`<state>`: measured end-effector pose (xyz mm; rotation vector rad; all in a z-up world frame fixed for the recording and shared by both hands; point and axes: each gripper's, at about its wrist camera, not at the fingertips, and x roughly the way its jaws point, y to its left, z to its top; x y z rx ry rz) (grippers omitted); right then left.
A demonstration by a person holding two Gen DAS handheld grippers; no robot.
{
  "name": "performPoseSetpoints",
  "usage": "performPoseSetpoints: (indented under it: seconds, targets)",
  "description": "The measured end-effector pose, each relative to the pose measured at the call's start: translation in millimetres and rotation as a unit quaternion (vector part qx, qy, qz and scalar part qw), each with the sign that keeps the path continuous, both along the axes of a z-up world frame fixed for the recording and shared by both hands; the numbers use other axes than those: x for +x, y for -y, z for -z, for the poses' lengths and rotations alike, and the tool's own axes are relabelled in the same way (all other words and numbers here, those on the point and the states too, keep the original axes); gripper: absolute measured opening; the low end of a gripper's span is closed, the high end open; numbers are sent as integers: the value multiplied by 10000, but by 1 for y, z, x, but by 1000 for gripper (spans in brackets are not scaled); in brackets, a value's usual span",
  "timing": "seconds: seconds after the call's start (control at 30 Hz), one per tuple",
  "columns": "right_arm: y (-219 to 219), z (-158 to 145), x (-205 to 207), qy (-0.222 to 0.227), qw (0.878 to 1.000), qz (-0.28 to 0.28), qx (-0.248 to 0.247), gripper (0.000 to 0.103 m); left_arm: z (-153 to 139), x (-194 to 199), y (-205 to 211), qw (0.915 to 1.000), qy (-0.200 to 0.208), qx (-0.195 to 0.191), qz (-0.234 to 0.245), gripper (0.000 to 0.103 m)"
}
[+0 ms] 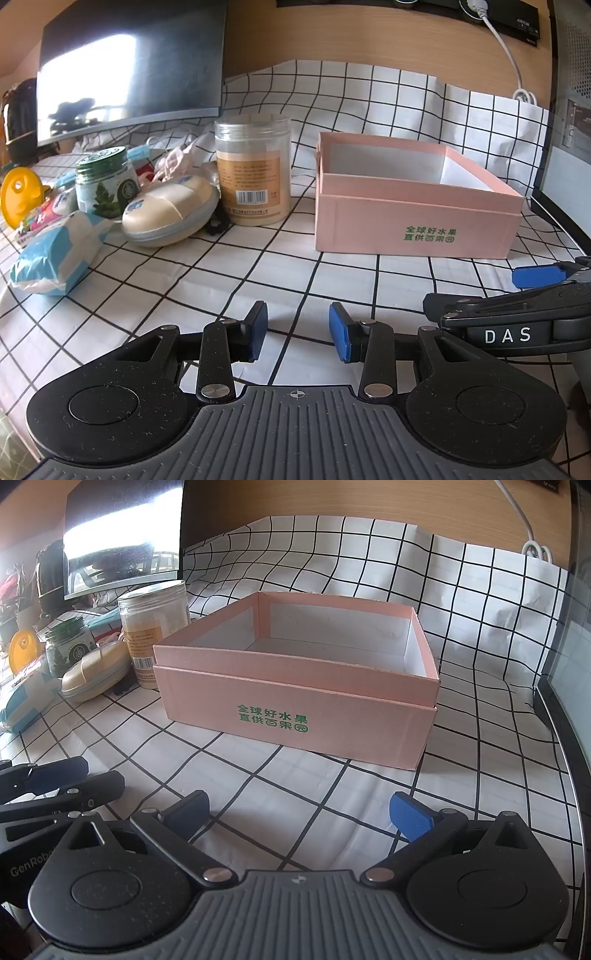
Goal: Organize soft objects
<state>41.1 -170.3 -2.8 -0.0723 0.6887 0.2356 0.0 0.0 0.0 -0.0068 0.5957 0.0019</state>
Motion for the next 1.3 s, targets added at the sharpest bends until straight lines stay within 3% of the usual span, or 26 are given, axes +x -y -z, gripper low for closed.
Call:
performPoseSetpoints:
  seconds: [1.13,1.3]
  targets:
    - [0,1,1,-4,10000,-54,-5,103,3,-1,12,10000,-63,10,-20,42]
    - [1,-8,11,-445,9989,-91,-76,103,-1,8,8,9996,-258,35,122,42]
